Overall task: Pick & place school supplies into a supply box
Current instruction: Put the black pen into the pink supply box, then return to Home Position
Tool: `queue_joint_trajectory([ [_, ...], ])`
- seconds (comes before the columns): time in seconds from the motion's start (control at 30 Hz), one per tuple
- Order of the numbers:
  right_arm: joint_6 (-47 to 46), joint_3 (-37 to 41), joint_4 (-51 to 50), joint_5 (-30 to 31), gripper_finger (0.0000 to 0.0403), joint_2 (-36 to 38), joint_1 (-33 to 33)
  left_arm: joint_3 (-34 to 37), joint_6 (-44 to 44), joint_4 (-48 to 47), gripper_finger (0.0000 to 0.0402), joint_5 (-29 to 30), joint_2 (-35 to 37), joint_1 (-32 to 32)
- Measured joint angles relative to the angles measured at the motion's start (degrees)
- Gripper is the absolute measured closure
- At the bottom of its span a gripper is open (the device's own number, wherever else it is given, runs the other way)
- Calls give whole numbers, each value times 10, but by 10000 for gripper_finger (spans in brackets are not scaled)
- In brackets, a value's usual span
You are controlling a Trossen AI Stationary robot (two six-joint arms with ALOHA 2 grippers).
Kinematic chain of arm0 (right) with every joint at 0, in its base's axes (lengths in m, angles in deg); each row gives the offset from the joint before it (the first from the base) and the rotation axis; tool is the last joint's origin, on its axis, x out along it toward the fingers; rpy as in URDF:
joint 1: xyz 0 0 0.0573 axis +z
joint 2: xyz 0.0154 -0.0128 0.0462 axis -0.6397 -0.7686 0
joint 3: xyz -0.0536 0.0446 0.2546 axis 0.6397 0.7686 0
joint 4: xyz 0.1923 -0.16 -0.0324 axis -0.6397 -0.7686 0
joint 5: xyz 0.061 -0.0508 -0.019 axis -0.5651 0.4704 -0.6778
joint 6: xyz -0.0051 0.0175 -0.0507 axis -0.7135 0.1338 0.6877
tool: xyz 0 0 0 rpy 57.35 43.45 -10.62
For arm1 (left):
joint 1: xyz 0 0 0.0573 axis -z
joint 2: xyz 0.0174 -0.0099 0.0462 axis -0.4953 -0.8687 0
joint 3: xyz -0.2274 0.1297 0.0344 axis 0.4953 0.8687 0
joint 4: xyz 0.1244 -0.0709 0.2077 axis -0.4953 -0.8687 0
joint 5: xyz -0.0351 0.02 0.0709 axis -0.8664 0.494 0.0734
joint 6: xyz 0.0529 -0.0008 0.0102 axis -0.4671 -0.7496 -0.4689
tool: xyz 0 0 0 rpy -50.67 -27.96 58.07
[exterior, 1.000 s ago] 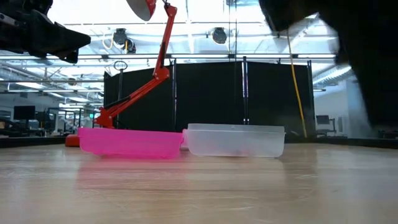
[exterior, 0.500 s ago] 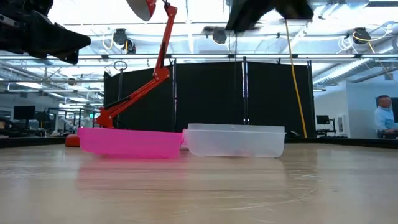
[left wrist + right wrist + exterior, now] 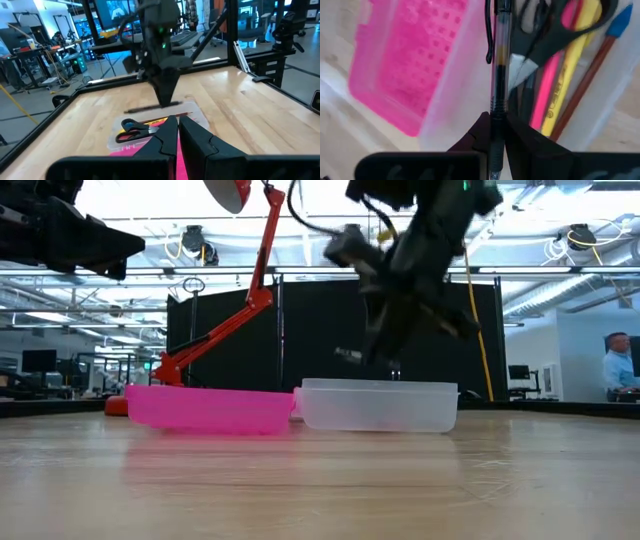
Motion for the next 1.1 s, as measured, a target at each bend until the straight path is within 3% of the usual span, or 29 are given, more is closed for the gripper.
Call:
queue_joint_trajectory([
  [0.37,-15,79,75,-1,379,0,-29,0,-8,0,376,0,0,0],
  [0.63,-14,79,90,-1,325,0,-28,0,-7,0,376,0,0,0],
  [0.87,1,79,94,-2,310,-1,-28,0,-6,0,376,0,0,0],
  [1.1,125,79,95,-2,315,72,-27,0,-3,1,376,0,0,0],
])
